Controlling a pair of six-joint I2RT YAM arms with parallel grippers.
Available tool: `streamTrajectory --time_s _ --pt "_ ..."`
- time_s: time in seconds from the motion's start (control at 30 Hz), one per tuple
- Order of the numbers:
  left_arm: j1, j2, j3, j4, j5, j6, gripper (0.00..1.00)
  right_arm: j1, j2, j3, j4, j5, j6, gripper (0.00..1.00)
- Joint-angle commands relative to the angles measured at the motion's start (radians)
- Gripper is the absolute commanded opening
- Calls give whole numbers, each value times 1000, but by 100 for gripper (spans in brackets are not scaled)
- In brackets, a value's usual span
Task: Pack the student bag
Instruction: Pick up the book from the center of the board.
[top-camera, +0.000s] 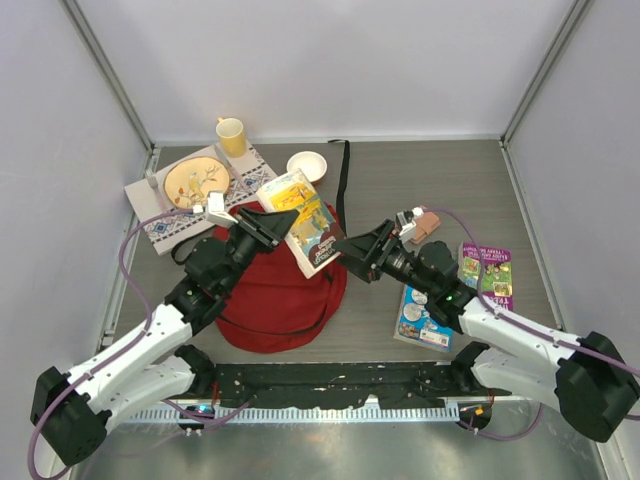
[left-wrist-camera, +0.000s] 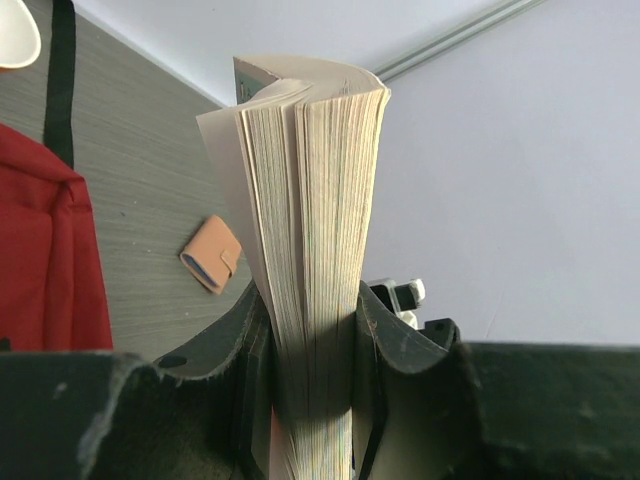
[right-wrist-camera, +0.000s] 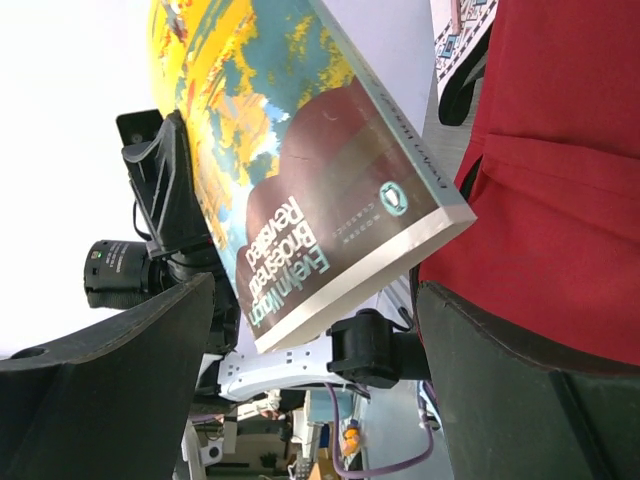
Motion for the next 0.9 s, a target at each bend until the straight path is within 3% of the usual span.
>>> streamTrajectory --time_s 0.0,0.43,0.53,0.77,0.87 --pt "1 -24 14 231 -16 -47 0 39 60 4 196 76 51 88" --pt "1 -42 -43 295 -25 -93 0 84 250 33 495 165 117 87" --pt "3 -47 -52 295 -25 -96 0 84 291 47 558 168 124 78" --pt "1 -50 -78 286 -25 -120 0 85 319 62 632 185 107 47" --pt "1 -47 -107 307 -26 -148 0 87 325 65 666 182 100 48"
